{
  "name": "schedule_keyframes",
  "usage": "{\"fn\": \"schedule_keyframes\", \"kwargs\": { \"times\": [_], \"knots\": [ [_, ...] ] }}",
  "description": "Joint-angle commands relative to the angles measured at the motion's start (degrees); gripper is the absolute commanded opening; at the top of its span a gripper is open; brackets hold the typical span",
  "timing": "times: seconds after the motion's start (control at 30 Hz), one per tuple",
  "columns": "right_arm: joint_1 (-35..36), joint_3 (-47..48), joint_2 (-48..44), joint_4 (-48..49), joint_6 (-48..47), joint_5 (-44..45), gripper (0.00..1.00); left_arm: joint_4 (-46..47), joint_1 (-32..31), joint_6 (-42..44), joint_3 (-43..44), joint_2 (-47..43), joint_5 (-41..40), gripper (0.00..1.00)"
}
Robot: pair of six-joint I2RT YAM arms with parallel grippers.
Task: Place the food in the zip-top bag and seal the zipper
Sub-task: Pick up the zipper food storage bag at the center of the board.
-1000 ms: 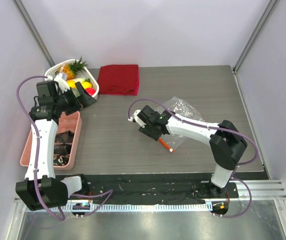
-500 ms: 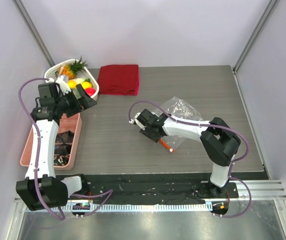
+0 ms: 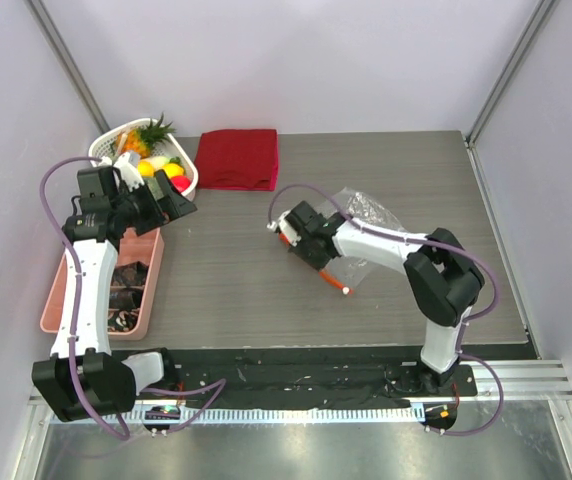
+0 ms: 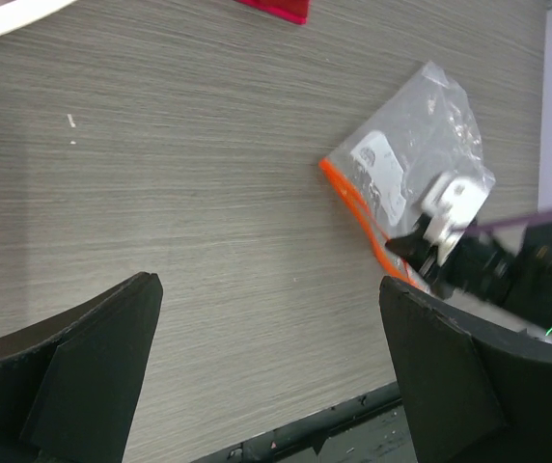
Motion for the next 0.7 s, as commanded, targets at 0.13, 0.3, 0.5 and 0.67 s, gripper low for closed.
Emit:
{"fn": "schedule_keyframes", "kwargs": {
  "times": [0.13, 0.3, 0.5, 0.67],
  "knots": [
    [-17.7, 21.2, -5.8, -6.1, 8.0, -24.9, 0.01, 2.7, 3.3, 0.0, 5.2, 5.0, 10.5, 1.00],
    [-19.0, 26.2, -8.2, -6.8, 14.2, -29.0, 0.01, 0.1, 4.1, -4.5, 13.1, 12.2, 14.6, 1.00],
    [-19.0, 22.7, -11.7, 0.2, 28.3, -29.8, 0.01, -0.2, -11.0, 1.9, 15.9, 7.8, -3.2, 1.00],
    [-18.4, 19.1, -13.0, 7.4, 38.6, -32.9, 0.01, 8.3, -20.5, -5.2, 10.3, 6.5, -3.0, 1.00]
  ]
}}
